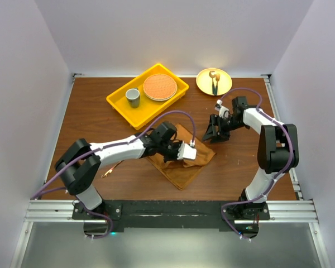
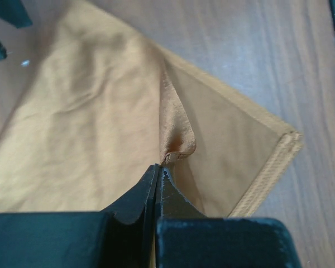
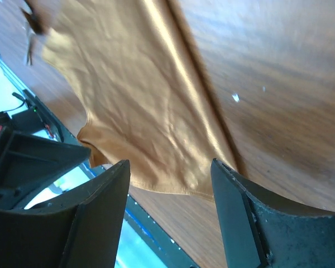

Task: Fold the napkin into a case and place the utensils inside
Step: Fold the top corner of the square-folded napkin at the center of the board.

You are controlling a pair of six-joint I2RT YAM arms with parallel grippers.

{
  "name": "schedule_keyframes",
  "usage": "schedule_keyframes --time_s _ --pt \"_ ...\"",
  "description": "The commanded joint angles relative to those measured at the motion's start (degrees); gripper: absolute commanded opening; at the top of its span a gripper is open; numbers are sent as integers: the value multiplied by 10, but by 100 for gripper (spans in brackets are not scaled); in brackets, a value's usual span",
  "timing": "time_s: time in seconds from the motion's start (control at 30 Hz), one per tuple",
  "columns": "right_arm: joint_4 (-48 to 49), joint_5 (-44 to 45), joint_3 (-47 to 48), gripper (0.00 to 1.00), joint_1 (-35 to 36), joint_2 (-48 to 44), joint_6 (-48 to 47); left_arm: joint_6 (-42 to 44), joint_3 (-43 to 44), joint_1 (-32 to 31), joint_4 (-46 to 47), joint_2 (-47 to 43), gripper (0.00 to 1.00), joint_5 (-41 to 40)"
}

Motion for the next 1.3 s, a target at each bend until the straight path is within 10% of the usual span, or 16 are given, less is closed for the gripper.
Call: schedule_keyframes --time_s 0.0,0.87,1.27 --pt "-20 -7 34 64 0 -20 -14 -27 43 24 -2 3 0 45" --pt "-18 -2 62 61 0 11 -7 -40 210 160 -30 159 0 38" --pt "-15 12 27 33 1 8 -12 0 256 163 -48 200 0 42"
